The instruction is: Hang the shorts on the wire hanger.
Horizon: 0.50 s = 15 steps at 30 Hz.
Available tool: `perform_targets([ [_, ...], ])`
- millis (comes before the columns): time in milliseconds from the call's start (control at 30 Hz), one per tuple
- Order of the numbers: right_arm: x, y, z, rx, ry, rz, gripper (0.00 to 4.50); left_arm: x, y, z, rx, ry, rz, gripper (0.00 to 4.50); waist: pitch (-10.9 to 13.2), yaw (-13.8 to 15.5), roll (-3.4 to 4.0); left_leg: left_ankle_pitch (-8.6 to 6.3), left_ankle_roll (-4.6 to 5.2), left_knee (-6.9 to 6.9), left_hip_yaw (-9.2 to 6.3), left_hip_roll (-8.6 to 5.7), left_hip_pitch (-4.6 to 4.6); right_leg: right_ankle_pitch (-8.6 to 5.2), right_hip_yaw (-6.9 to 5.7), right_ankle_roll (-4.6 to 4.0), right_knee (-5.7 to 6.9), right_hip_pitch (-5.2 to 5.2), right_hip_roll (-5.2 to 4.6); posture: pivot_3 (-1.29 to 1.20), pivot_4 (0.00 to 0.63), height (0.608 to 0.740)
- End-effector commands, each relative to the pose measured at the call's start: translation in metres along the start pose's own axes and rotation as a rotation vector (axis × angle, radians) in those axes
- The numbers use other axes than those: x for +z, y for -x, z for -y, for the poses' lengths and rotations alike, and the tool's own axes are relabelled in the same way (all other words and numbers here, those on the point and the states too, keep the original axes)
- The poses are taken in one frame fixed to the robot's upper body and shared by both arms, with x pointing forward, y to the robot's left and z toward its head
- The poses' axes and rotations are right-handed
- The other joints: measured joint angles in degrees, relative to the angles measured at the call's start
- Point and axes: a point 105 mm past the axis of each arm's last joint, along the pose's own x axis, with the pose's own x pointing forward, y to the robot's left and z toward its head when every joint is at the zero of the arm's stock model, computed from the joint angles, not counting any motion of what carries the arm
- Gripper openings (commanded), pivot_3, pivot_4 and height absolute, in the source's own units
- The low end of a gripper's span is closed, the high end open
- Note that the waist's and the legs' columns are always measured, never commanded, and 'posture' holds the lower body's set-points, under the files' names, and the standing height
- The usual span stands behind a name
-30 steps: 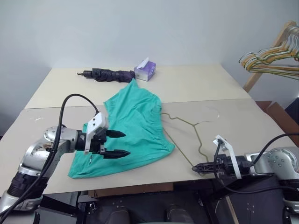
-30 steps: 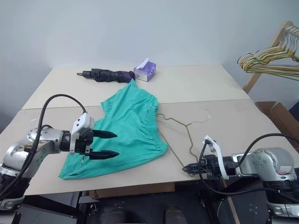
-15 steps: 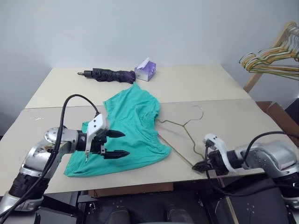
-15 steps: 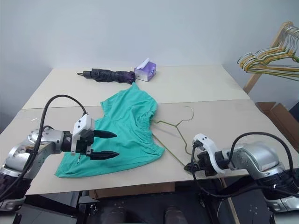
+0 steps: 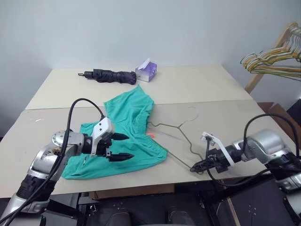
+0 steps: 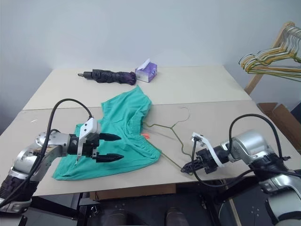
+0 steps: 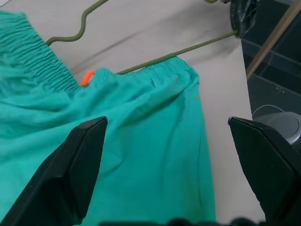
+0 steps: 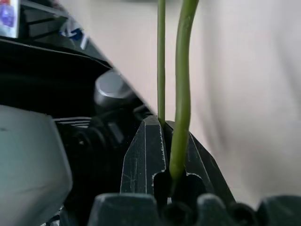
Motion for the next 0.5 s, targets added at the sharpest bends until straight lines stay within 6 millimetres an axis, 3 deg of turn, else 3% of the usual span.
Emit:
perform_targets([
  [33, 0.019, 0.008, 0.007, -0.062, 0.059, 0.021, 0.00, 0.007, 0.002, -0.001, 0.021, -0.042, 0.015, 4.45, 0.00, 0.18, 0.00, 0.00, 0.00, 0.00, -0.01, 0.00, -0.02, 0.00, 0.00, 0.00, 0.00, -0.01, 0.00, 0.06, 0.000, 0.740],
  [267, 0.029, 0.008, -0.013, 0.066, 0.116, -0.019, 0.00, 0.006, 0.001, -0.001, 0.036, -0.040, 0.018, 4.45, 0.01, 1.19, 0.01, 0.00, 0.00, 0.00, 0.00, 0.00, -0.07, 0.00, -0.01, 0.00, -0.01, -0.03, -0.01, 0.08, 0.000, 0.740],
  [500, 0.063, -0.001, 0.001, 0.078, 0.009, 0.071, 0.00, 0.010, -0.001, -0.005, 0.048, -0.044, 0.032, 4.45, 0.00, 1.27, 0.03, 0.00, 0.00, 0.01, 0.01, 0.00, 0.02, 0.02, -0.01, -0.04, 0.09, 0.00, 0.01, 0.08, 0.000, 0.740],
])
